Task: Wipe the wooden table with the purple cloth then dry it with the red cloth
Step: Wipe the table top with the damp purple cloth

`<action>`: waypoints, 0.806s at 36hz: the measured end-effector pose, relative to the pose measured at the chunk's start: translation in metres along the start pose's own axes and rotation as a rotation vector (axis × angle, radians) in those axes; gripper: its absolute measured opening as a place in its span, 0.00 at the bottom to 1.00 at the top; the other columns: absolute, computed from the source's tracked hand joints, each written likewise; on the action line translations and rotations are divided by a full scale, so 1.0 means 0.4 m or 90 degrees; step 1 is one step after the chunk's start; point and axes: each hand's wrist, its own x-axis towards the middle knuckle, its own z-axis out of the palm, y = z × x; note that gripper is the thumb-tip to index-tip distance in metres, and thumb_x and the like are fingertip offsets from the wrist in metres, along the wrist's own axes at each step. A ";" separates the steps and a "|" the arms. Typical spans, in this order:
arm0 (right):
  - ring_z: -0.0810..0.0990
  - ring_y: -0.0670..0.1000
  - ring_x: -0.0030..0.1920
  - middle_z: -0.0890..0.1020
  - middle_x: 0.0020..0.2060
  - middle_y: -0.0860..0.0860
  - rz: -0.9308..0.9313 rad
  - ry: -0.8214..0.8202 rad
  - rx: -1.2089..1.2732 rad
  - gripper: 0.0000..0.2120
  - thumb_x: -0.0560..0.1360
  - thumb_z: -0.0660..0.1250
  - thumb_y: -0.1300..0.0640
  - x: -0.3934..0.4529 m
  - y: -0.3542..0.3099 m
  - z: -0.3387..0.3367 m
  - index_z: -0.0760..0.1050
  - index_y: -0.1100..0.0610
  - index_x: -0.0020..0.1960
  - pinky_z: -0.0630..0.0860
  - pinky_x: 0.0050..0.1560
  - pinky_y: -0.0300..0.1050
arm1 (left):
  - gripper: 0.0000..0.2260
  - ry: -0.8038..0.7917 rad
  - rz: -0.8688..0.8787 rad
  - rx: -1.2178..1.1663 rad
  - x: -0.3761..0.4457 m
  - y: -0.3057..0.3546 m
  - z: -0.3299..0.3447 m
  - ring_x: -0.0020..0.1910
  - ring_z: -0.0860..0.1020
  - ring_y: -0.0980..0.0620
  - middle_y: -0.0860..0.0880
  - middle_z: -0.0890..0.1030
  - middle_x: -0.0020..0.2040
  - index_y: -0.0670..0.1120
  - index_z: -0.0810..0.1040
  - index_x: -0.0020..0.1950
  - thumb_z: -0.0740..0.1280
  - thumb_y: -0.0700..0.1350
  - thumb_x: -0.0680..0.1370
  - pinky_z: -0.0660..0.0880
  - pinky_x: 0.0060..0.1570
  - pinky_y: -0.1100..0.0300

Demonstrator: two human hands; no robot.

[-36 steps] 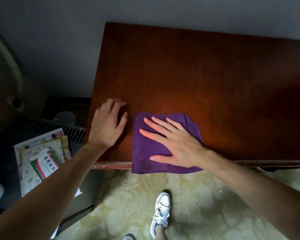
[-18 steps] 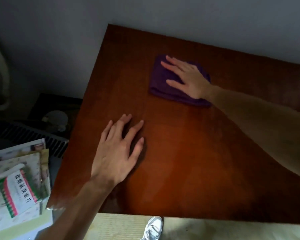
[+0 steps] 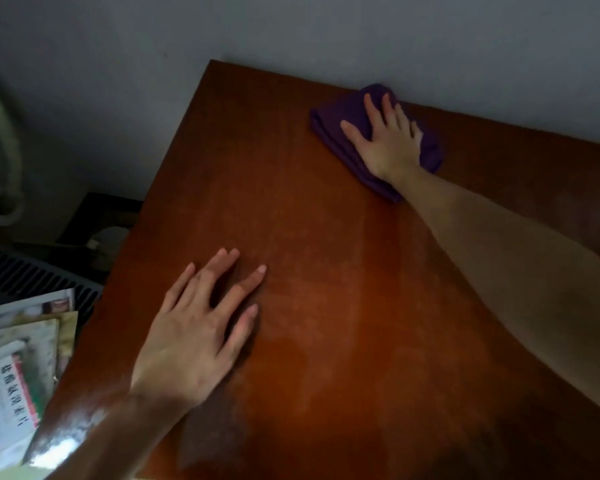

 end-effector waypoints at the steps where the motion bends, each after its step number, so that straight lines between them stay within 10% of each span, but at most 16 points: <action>1: 0.45 0.53 0.84 0.47 0.84 0.49 0.023 0.001 0.002 0.39 0.79 0.45 0.25 -0.035 0.000 0.003 0.45 0.42 0.84 0.44 0.81 0.58 | 0.23 0.000 0.002 -0.002 -0.001 0.000 0.001 0.82 0.49 0.56 0.50 0.59 0.80 0.60 0.58 0.81 0.47 0.60 0.85 0.46 0.79 0.52; 9: 0.47 0.55 0.84 0.50 0.84 0.51 0.003 0.050 -0.015 0.38 0.79 0.43 0.26 -0.439 0.014 0.055 0.48 0.43 0.84 0.46 0.81 0.61 | 0.24 0.022 0.005 -0.015 -0.005 0.002 0.000 0.81 0.48 0.56 0.49 0.58 0.81 0.61 0.58 0.80 0.46 0.61 0.83 0.40 0.78 0.57; 18: 0.48 0.51 0.84 0.51 0.84 0.48 -0.151 0.041 -0.056 0.37 0.80 0.44 0.27 -0.971 0.083 0.066 0.50 0.43 0.84 0.52 0.81 0.60 | 0.24 0.078 -0.031 -0.051 0.000 0.069 0.004 0.72 0.68 0.40 0.43 0.68 0.73 0.47 0.72 0.72 0.54 0.54 0.79 0.60 0.73 0.41; 29: 0.46 0.46 0.83 0.48 0.84 0.43 -0.382 -0.062 -0.050 0.33 0.81 0.56 0.32 -0.833 0.251 -0.004 0.51 0.39 0.83 0.53 0.81 0.56 | 0.20 0.105 0.009 -0.118 0.090 0.259 0.063 0.65 0.73 0.43 0.44 0.73 0.68 0.43 0.72 0.70 0.56 0.51 0.81 0.67 0.63 0.49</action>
